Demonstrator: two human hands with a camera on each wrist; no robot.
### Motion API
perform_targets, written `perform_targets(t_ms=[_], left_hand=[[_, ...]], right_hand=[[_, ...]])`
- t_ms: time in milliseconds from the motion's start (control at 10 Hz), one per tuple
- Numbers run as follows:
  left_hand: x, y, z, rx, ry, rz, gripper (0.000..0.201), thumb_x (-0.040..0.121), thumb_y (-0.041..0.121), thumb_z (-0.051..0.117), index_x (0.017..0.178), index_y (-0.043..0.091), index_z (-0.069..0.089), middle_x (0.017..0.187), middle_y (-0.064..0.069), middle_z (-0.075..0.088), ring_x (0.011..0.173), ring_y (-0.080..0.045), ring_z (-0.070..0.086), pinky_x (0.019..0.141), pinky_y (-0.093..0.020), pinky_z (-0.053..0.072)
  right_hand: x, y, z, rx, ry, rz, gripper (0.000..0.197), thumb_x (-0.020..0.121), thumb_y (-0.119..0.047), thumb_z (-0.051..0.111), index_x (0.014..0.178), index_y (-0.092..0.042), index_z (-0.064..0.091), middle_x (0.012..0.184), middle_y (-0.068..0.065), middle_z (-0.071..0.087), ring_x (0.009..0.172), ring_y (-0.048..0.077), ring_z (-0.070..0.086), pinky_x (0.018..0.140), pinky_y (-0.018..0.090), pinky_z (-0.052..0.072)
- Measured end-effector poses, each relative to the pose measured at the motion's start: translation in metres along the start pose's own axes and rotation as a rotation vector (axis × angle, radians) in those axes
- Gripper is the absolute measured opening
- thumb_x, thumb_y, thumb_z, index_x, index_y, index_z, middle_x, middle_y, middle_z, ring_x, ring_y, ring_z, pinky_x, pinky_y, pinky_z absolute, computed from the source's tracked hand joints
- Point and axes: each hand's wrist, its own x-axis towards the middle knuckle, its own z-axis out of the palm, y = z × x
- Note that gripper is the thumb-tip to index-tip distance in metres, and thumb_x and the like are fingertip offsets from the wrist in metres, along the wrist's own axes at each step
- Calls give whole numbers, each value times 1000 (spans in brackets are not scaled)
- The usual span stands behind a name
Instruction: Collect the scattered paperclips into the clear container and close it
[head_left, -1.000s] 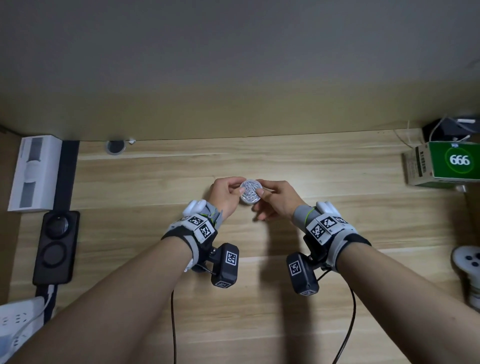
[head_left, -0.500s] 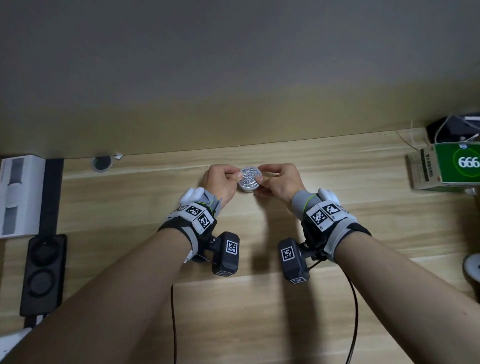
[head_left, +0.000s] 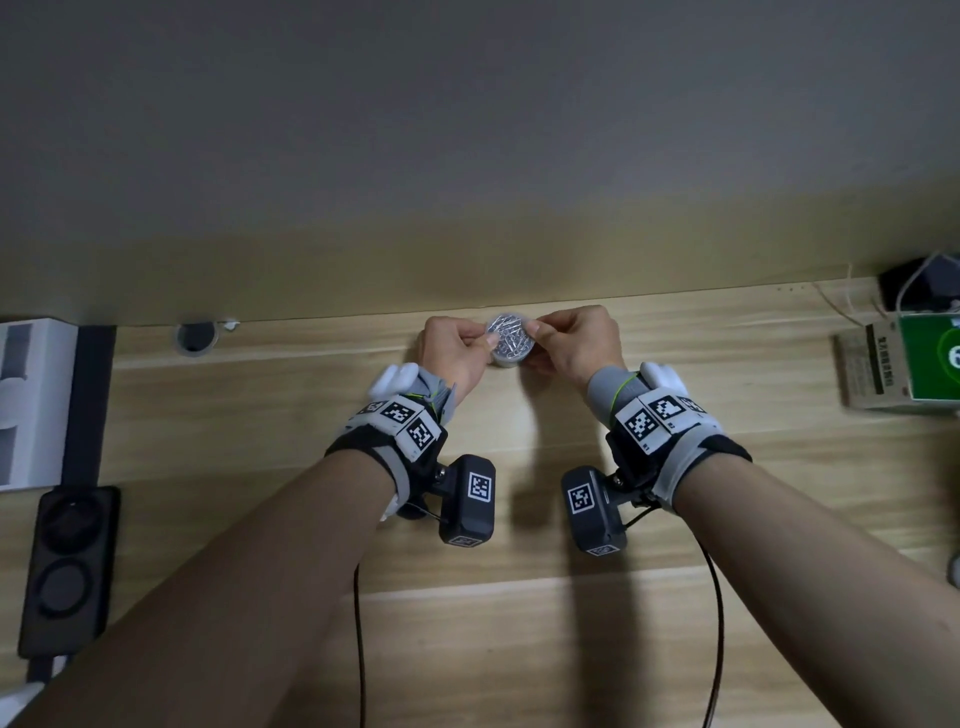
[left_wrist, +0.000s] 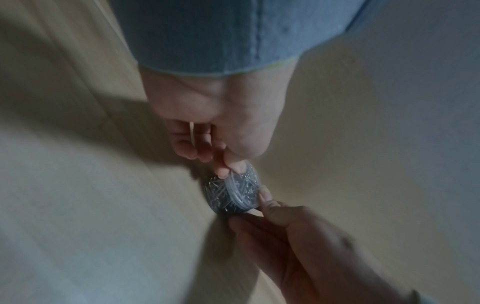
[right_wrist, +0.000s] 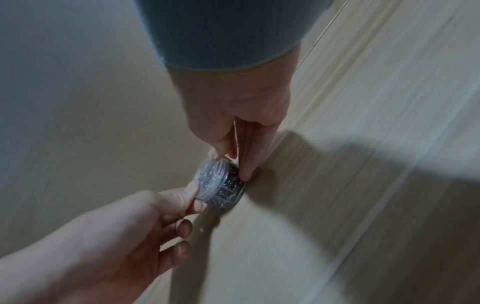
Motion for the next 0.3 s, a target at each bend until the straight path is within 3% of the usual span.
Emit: perform_targets(t_ms=[100,200,300], left_hand=[[-1,3,1,-5,9,-6,17,84,29,71,86,13,76,74,1,74,62,-2,63,53,-6,39],[-5,6,3,-31,-5,-30,16,86,28,69,89,13,74,73,-3,74,41,6,49,46,-16,38],[-11,8,-1,-135,-39,-121,23,91,26,62,106,9,68,84,-6,74,39,0,47,41,-16,35]], right_hand=[[4,-1,-2,-5,37,-13,24,73,-42,80,64,-20,76,67,7,75,64,28,74,67,45,63],[5,4,-1,0,36,-23,36,77,-50,74,66,-16,75,72,9,75,70,32,74,65,47,63],[13,19,4,64,47,-14,51,71,-72,53,75,-26,75,84,8,76,85,33,73,81,51,60]])
